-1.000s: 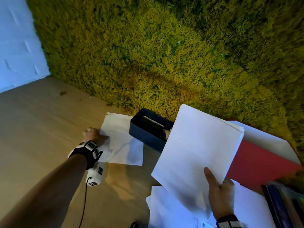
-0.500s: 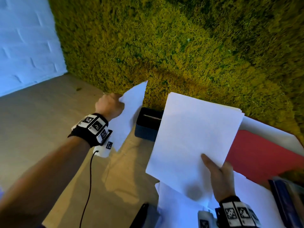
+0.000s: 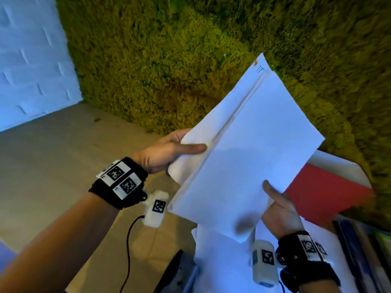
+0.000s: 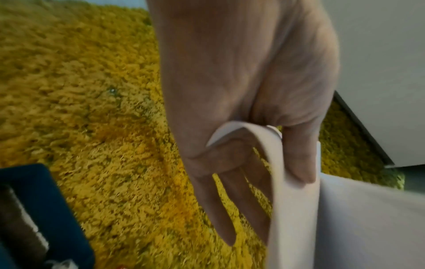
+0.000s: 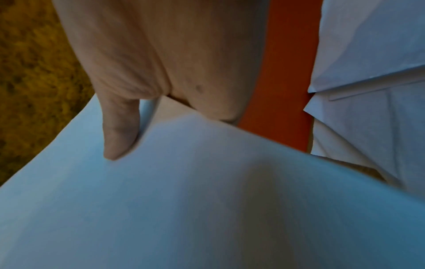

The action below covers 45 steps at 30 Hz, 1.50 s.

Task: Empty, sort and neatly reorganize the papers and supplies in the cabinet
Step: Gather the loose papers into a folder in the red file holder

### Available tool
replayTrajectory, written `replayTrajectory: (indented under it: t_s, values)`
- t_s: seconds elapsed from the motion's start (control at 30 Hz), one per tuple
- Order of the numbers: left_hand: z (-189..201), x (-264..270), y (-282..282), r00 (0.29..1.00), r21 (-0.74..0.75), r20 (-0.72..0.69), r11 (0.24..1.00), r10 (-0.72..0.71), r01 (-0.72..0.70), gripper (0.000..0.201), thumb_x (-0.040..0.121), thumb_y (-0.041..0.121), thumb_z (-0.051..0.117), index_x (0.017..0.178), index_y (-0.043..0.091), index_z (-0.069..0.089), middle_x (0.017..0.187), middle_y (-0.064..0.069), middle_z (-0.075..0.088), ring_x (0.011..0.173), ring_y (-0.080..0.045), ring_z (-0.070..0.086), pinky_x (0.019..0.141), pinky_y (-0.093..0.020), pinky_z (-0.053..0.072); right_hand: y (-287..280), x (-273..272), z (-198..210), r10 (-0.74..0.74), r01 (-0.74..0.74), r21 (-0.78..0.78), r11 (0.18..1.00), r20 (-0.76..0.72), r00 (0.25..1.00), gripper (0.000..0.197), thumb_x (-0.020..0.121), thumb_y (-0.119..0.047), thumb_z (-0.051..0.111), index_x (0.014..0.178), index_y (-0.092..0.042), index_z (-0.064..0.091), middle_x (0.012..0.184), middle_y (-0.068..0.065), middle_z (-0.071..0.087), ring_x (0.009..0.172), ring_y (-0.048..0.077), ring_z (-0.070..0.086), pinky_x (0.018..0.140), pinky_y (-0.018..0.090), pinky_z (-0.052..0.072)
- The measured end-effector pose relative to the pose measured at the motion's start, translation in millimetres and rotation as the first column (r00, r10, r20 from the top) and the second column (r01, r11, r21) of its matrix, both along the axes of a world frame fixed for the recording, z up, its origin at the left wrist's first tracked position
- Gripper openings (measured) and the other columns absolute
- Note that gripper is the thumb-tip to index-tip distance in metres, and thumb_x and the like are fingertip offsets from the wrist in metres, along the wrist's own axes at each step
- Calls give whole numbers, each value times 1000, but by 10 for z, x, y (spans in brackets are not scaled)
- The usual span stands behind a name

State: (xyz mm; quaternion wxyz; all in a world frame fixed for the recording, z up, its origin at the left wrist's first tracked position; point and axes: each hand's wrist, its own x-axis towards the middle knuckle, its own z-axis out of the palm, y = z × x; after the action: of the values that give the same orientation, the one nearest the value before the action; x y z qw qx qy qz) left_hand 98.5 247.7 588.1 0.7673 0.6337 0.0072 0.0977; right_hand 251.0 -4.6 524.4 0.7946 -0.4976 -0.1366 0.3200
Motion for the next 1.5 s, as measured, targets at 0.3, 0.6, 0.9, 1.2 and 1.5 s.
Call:
replayTrajectory:
  t_s: [0.3,0.6,0.9,1.2,1.5]
  values:
    - [-179,541,-570,996,119,-78,992,52,-42,52,88,37,67,134,14,58,132,0,63,123,-20,59,108,-50,42,-533,177,164,-276,352,-219,910,314,909,13,84,-20,71,85,-12,61,69,-8,66,63,12,64,65,19,51]
    - [-324,1138,-1629,972,-50,85,976,217,-213,42,82,-7,70,123,-4,61,122,-14,67,110,-30,66,90,-44,56,-1206,381,205,-445,595,-70,800,595,669,71,86,7,63,142,-9,22,126,-3,56,109,-1,59,86,15,49]
    - [-730,1389,-2163,963,4,50,964,264,-265,61,77,7,82,130,7,53,122,-7,68,113,-23,65,91,-41,56,-1900,528,-212,-272,559,-334,759,617,738,59,79,-28,79,127,-30,46,118,3,64,110,17,63,93,44,52]
    - [-1053,1335,-2320,911,140,5,902,411,-408,27,89,23,72,81,2,57,82,7,64,79,-7,59,76,-25,46,-2033,703,-644,25,524,-541,658,711,702,20,95,-28,56,103,-12,50,80,0,61,73,1,62,62,27,50]
    - [-775,914,-1959,841,27,17,841,540,-541,34,91,11,68,120,2,55,110,-5,70,95,-11,69,78,-27,55,-1483,334,-348,-175,589,-319,742,756,631,15,100,-14,47,99,0,53,79,10,56,70,20,50,71,44,40]
